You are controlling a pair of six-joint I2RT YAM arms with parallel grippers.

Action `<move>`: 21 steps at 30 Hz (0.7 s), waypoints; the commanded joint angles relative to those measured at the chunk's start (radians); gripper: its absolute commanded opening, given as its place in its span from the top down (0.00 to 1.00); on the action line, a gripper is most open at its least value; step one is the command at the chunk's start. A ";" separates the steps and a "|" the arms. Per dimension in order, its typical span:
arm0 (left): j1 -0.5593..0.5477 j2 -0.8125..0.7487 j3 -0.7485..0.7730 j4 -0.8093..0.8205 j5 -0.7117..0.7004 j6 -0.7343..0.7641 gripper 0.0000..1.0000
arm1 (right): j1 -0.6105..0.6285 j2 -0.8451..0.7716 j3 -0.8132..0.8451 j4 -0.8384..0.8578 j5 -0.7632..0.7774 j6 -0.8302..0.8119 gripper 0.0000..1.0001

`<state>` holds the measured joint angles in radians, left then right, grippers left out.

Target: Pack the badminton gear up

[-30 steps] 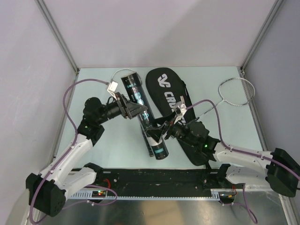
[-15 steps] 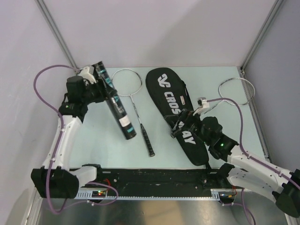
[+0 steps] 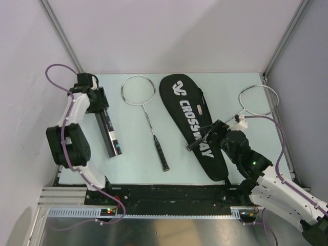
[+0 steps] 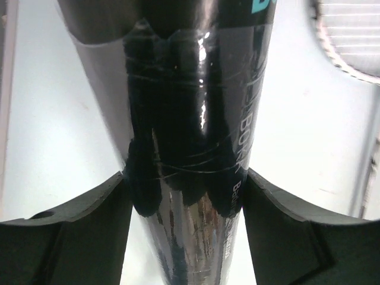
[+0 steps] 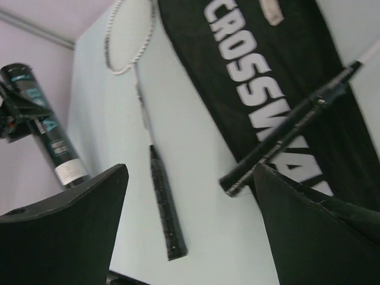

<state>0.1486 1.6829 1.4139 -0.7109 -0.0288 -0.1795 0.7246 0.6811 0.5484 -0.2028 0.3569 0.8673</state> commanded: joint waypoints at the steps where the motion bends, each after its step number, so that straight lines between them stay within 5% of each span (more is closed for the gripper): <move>1: 0.018 0.082 0.100 -0.054 -0.159 0.054 0.36 | -0.023 -0.009 0.038 -0.145 0.118 0.081 0.09; 6: 0.020 0.149 0.119 -0.061 -0.136 0.050 0.30 | -0.060 -0.010 0.039 -0.175 0.126 0.098 0.09; 12: 0.020 0.151 0.134 -0.063 -0.124 0.056 0.03 | -0.093 -0.001 0.050 -0.237 0.107 0.146 0.05; 17: -0.004 0.066 0.112 -0.062 -0.179 0.055 0.01 | -0.128 0.030 0.050 -0.295 0.072 0.191 0.01; 21: -0.039 -0.031 0.052 -0.061 -0.065 0.041 0.00 | -0.151 0.075 0.049 -0.282 0.028 0.158 0.02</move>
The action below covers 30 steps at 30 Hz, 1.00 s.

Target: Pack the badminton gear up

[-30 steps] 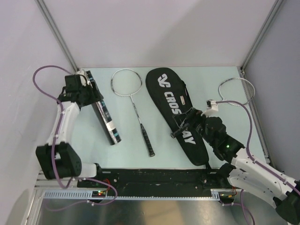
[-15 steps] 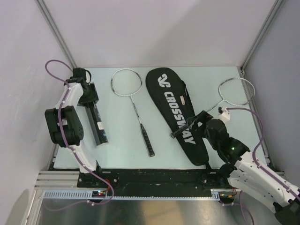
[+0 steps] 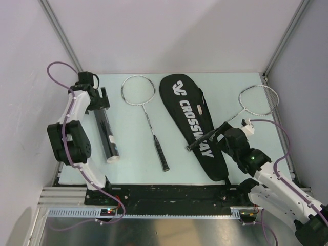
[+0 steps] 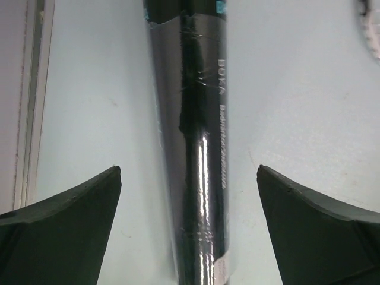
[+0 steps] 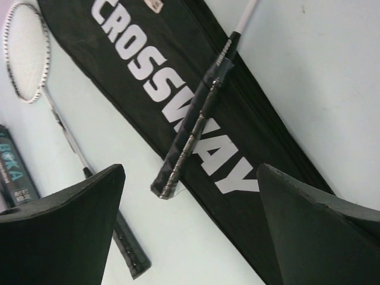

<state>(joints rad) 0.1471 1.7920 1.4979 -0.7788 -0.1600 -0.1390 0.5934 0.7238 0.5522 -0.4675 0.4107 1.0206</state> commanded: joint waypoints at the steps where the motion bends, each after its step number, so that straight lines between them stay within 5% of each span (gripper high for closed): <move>1: -0.060 -0.172 -0.048 0.008 0.089 0.003 0.00 | -0.023 0.041 0.046 -0.007 -0.033 -0.022 0.02; 9: -0.341 -0.335 -0.158 0.067 0.235 0.012 0.00 | -0.030 0.013 0.035 0.064 -0.090 -0.221 0.04; 17: -0.716 -0.360 -0.266 0.339 0.264 -0.036 0.04 | -0.032 -0.123 0.015 0.097 -0.135 -0.323 0.06; 30: -1.063 -0.059 -0.254 0.557 0.229 0.027 0.19 | -0.035 -0.292 0.014 0.059 -0.148 -0.377 0.08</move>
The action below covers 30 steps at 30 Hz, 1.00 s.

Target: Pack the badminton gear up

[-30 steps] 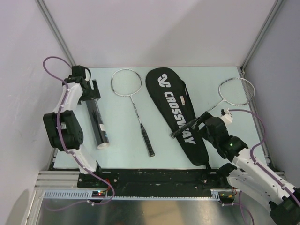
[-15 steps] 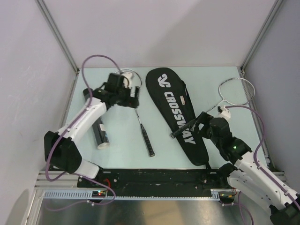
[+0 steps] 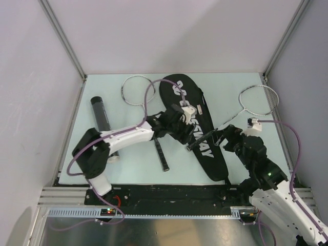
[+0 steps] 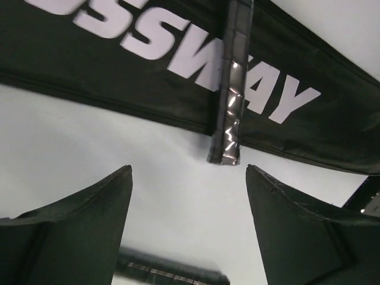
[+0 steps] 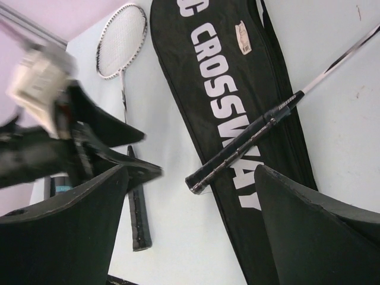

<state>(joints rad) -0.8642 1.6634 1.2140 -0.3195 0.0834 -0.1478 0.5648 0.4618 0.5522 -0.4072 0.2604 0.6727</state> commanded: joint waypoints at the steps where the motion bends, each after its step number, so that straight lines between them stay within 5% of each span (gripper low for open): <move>1: -0.059 0.100 0.042 0.104 -0.013 0.035 0.21 | -0.005 -0.034 0.015 -0.007 0.007 -0.028 0.08; 15: -0.091 0.268 0.064 0.159 0.017 -0.010 0.41 | -0.005 -0.025 -0.022 0.002 -0.006 -0.010 0.08; 21: -0.112 0.228 -0.019 0.227 0.001 -0.067 0.61 | -0.005 -0.001 -0.040 0.022 -0.027 0.033 0.09; 26: -0.116 0.143 -0.101 0.262 -0.033 -0.113 0.92 | -0.006 0.013 -0.070 0.068 -0.025 0.071 0.09; 30: -0.117 0.068 -0.153 0.301 -0.011 -0.194 0.99 | -0.022 0.049 -0.115 0.154 -0.026 0.107 0.09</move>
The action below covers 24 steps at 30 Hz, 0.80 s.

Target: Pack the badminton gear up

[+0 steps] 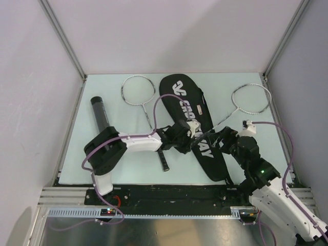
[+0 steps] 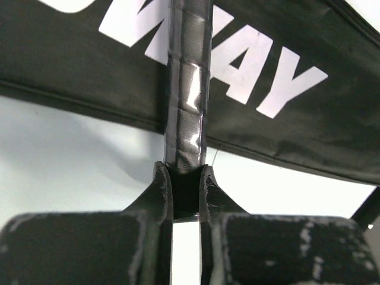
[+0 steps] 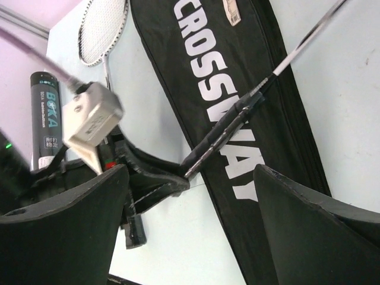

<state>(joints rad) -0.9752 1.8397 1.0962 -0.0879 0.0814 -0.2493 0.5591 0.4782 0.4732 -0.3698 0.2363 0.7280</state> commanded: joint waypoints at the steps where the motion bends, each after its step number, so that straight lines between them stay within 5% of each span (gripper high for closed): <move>1: -0.006 -0.129 -0.045 0.076 -0.001 -0.118 1.00 | -0.024 0.052 -0.048 0.150 -0.012 0.062 0.09; 14: -0.028 -0.308 -0.164 0.228 0.151 -0.415 1.00 | -0.140 0.265 -0.272 0.660 -0.222 0.185 0.23; 24: -0.100 -0.311 -0.178 0.295 0.163 -0.478 1.00 | -0.165 0.340 -0.281 0.759 -0.251 0.241 0.40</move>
<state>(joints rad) -1.0412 1.5749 0.9043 0.0624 0.2123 -0.6941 0.4026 0.7998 0.1883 0.2810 0.0082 0.9253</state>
